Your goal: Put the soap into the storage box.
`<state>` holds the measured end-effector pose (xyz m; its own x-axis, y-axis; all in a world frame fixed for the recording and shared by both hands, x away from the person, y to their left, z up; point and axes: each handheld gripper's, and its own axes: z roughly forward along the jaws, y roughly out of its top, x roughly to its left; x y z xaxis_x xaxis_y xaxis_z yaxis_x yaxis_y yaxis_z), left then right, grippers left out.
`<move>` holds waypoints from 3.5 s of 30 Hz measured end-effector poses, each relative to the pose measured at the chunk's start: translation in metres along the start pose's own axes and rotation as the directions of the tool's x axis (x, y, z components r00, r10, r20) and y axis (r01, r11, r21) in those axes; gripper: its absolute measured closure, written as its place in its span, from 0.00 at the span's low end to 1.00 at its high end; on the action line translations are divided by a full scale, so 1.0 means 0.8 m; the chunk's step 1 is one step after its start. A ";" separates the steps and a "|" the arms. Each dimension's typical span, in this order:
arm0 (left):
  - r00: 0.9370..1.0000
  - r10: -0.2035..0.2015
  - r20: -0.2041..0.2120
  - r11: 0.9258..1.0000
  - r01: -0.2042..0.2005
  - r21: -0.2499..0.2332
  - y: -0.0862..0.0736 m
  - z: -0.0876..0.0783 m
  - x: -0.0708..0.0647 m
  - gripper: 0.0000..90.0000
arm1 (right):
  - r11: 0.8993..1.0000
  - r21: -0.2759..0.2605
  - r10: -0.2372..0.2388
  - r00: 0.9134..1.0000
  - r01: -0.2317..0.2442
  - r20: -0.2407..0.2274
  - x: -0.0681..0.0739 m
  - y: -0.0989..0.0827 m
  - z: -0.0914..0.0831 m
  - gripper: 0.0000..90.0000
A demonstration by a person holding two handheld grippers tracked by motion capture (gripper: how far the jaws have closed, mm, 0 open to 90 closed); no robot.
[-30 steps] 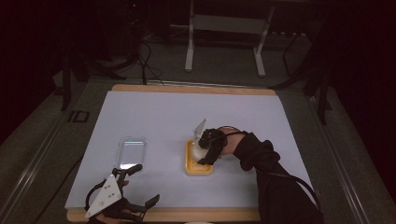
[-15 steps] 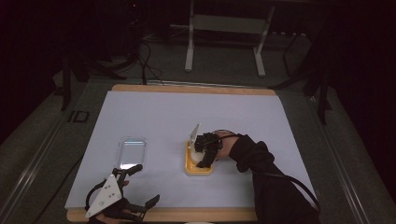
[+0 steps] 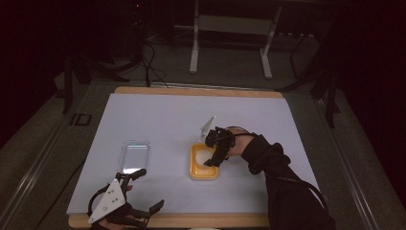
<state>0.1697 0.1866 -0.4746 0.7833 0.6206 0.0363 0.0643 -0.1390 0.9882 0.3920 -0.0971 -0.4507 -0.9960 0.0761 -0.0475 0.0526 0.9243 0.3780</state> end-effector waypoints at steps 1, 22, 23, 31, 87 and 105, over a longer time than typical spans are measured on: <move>1.000 0.000 -0.001 1.000 0.000 0.000 0.000 0.000 0.000 0.00 | 1.000 -0.011 0.002 1.000 -0.002 0.007 0.001 -0.001 -0.007 0.12; 1.000 0.003 -0.004 1.000 -0.003 0.003 0.000 -0.001 -0.001 0.00 | 0.961 -0.146 0.255 0.954 -0.233 0.155 0.001 -0.055 -0.066 0.14; 1.000 0.003 -0.004 1.000 -0.003 0.003 0.000 -0.001 -0.001 0.00 | 0.960 -0.152 0.262 0.949 -0.237 0.174 0.002 -0.059 -0.067 0.14; 1.000 0.002 -0.004 1.000 -0.002 0.005 0.000 -0.001 -0.001 0.00 | 0.929 -0.211 0.348 0.911 -0.303 0.223 0.012 -0.083 -0.073 0.15; 1.000 0.003 0.005 1.000 -0.003 0.015 -0.001 0.000 -0.002 0.00 | 0.712 -0.510 0.682 0.649 -0.483 0.337 0.108 -0.222 -0.080 0.13; 1.000 0.003 0.007 1.000 -0.003 0.025 -0.001 0.002 -0.003 0.00 | 0.671 -0.521 0.732 0.587 -0.528 0.347 0.126 -0.243 -0.081 0.13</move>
<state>0.1688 0.1843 -0.4759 0.7880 0.6145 0.0385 0.0769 -0.1603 0.9841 0.2770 -0.2933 -0.4686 -0.5206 0.8507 -0.0721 0.5233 0.3847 0.7604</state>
